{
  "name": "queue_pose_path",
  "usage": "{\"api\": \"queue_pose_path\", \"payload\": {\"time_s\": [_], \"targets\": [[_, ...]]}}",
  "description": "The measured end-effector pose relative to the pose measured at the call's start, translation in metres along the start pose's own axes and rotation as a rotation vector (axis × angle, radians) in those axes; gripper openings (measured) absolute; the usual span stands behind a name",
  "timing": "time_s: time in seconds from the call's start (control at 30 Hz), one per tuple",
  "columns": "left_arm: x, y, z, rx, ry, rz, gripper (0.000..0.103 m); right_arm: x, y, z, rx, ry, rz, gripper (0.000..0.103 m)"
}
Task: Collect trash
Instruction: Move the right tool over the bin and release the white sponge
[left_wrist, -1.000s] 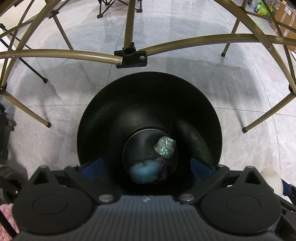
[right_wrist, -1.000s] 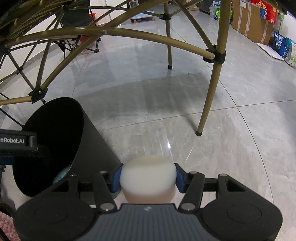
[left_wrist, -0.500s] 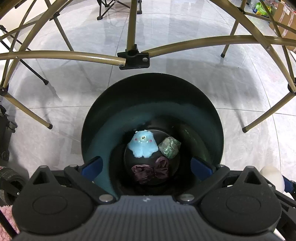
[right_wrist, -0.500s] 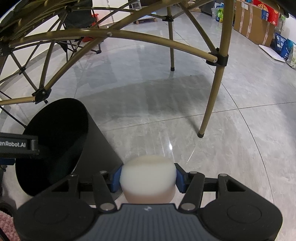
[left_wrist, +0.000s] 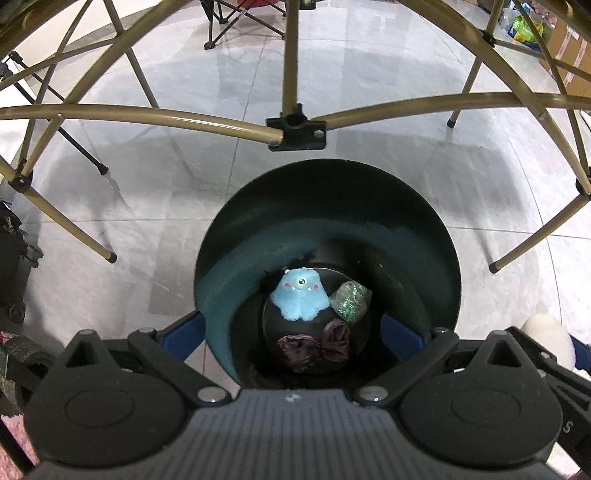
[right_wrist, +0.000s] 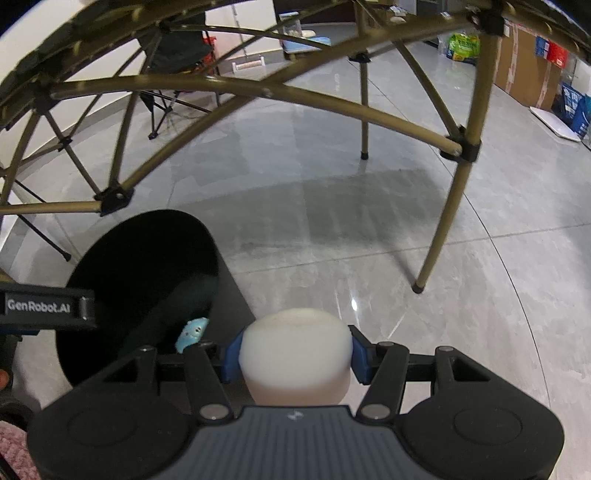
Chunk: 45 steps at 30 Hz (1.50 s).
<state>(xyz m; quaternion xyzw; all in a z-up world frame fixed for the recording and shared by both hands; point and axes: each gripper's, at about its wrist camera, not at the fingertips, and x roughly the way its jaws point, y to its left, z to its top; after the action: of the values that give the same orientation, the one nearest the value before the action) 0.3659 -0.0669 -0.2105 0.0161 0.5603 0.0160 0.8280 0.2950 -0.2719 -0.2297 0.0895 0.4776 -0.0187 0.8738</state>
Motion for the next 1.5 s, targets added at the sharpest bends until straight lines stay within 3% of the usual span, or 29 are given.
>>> {"api": "queue_pose_path", "payload": {"time_s": [0.83,1.5], "targets": [[-0.018,0.081,-0.008,-0.099,-0.064,0.051,0.103,-0.005,0.091,0.025,-0.127,-0.035,0.100,0.056],[-0.016,0.144,-0.017,-0.186,-0.065,0.099,0.103,0.018,0.149,0.023,-0.219,0.033,0.124,0.056]]}}
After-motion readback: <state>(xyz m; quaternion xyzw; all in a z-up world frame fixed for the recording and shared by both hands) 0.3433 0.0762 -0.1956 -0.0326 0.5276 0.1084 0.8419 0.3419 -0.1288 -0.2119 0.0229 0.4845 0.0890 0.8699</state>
